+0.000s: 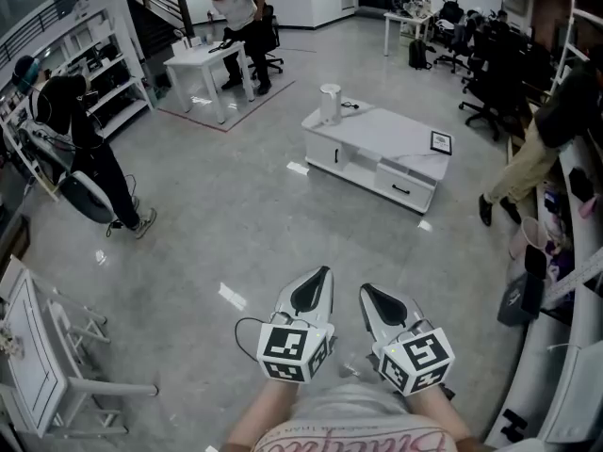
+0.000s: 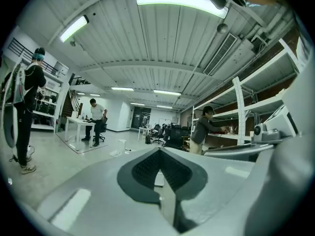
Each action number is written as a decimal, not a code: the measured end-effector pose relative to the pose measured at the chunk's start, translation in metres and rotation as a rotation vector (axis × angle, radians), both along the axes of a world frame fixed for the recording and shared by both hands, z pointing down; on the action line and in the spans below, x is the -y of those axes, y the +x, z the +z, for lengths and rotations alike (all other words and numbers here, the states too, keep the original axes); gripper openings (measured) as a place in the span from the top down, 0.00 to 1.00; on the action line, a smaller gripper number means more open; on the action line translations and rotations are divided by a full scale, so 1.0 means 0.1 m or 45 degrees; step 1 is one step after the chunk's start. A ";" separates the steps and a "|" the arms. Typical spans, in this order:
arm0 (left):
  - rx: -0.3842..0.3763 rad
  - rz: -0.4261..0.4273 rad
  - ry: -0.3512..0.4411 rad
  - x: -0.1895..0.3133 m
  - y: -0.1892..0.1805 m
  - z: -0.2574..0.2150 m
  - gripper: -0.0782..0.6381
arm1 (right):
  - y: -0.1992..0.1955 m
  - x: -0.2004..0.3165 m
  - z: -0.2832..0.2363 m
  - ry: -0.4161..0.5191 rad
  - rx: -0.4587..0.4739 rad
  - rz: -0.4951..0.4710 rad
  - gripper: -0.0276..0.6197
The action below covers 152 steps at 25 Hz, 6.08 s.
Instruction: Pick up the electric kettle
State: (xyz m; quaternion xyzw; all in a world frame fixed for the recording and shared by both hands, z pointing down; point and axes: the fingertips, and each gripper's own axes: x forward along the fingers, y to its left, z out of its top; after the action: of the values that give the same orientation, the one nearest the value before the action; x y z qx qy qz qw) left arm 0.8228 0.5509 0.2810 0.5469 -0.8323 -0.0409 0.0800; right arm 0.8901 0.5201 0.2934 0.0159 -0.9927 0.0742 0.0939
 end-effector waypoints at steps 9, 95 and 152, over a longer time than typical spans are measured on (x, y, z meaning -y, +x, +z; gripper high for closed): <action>-0.018 0.000 0.006 0.51 -1.14 0.02 0.88 | -1.05 0.57 0.07 -0.025 -0.010 0.028 0.92; -0.055 0.554 -0.083 4.10 -9.15 0.09 0.88 | -8.61 4.33 -0.18 -0.045 0.203 0.687 0.92; -0.045 1.034 -0.402 7.31 -10.96 2.54 0.88 | -9.75 7.14 3.04 -0.110 -0.336 1.469 0.64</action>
State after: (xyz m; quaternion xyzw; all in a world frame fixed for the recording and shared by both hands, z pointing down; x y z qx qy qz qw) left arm -0.2731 -0.1797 0.5351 0.8102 -0.5441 0.1124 0.1867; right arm -0.0847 -0.1936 0.5969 0.5581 -0.7998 0.1510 0.1615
